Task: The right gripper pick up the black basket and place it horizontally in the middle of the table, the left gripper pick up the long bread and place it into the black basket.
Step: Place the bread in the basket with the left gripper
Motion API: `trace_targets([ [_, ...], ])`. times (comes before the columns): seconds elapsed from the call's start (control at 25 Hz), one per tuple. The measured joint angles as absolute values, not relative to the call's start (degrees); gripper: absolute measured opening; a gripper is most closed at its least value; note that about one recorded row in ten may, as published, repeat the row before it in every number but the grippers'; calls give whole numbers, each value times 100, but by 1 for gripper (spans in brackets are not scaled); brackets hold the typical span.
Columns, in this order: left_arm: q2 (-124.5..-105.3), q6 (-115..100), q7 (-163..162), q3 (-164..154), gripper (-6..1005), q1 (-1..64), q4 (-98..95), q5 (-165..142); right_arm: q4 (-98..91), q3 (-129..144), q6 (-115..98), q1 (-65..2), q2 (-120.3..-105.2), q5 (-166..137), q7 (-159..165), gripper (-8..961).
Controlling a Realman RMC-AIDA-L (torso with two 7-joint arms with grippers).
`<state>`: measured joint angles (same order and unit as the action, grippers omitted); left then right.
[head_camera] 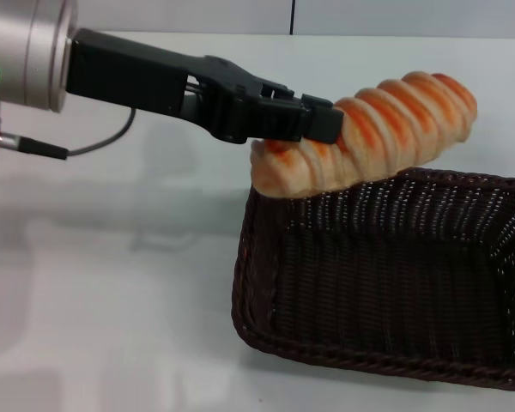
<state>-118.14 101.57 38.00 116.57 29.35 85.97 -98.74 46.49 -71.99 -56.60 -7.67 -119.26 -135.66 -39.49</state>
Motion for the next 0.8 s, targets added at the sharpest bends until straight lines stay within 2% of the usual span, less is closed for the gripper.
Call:
trace_targets([
  [0.16, -11833, 10092, 4227, 11517, 188, 2946, 7937, -9631, 4649, -7199, -5660, -769, -11926, -13569, -3949, 366],
  [0.36, -11835, 10013, 4581, 11081, 333, 2944, 7681, -9448, 4649, -7198, -5660, -763, -11926, -13578, -3948, 366],
  [0.72, -11841, 9747, 4736, 10964, 396, 2926, 7696, -9387, 4655, -7198, -5660, -778, -11926, -13595, -3949, 365],
  [0.8, -11840, 9728, 4752, 10962, 481, 2934, 7697, -9376, 4662, -7198, -5660, -782, -11927, -13596, -3949, 365],
])
